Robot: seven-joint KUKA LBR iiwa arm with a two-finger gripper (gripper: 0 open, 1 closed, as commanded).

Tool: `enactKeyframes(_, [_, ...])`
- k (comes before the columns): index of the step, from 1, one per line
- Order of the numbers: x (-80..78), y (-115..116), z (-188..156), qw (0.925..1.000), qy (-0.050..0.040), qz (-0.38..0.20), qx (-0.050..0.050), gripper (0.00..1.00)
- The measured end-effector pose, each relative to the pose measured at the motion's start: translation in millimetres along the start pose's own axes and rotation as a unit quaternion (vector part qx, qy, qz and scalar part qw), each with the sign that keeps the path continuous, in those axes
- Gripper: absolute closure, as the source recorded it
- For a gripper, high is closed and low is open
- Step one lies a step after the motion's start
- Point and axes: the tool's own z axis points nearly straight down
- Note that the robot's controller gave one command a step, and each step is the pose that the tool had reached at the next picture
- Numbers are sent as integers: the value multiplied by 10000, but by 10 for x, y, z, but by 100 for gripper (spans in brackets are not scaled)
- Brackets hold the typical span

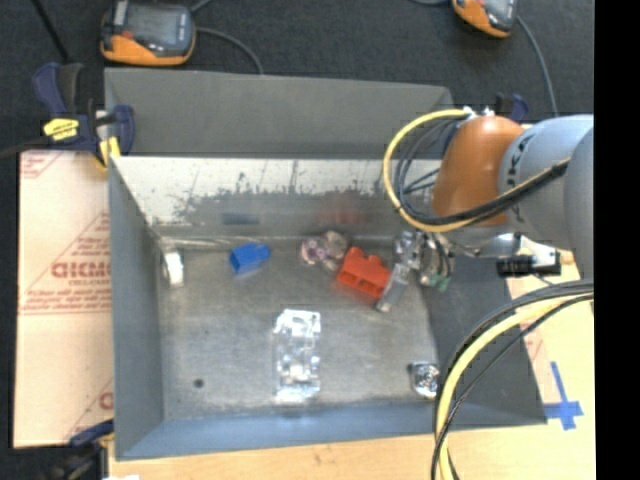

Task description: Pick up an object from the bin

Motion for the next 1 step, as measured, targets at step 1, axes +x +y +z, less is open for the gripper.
enactKeyframes(1, [205,682,-1100,9999,-12,153,-35,100])
